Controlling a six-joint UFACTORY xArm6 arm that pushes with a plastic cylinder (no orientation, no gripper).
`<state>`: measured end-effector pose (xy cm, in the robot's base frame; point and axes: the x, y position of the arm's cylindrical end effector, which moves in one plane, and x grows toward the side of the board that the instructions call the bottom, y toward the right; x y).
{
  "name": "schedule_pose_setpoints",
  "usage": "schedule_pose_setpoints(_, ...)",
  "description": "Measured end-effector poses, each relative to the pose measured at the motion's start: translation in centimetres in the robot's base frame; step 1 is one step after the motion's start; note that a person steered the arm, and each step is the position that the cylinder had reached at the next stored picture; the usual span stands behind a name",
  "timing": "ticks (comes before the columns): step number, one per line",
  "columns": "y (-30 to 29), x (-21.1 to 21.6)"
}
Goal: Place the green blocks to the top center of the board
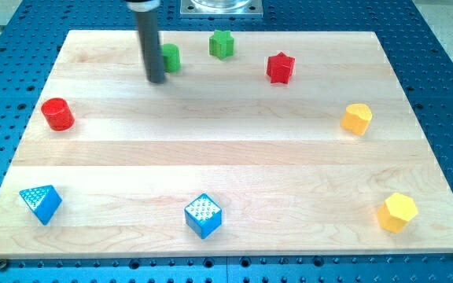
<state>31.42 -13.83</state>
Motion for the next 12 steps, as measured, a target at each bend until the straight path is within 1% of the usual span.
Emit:
schedule_pose_setpoints(1,2.7,-1.4)
schedule_pose_setpoints(2,10.9,-2.0)
schedule_pose_setpoints(3,6.6,-0.1)
schedule_pose_setpoints(4,3.9,-1.3)
schedule_pose_setpoints(5,4.2,-4.6)
schedule_pose_setpoints(6,6.2,-6.2)
schedule_pose_setpoints(8,6.4,-9.5)
schedule_pose_setpoints(9,8.9,-9.7)
schedule_pose_setpoints(10,11.7,-9.7)
schedule_pose_setpoints(11,9.4,-8.7)
schedule_pose_setpoints(12,10.3,-4.3)
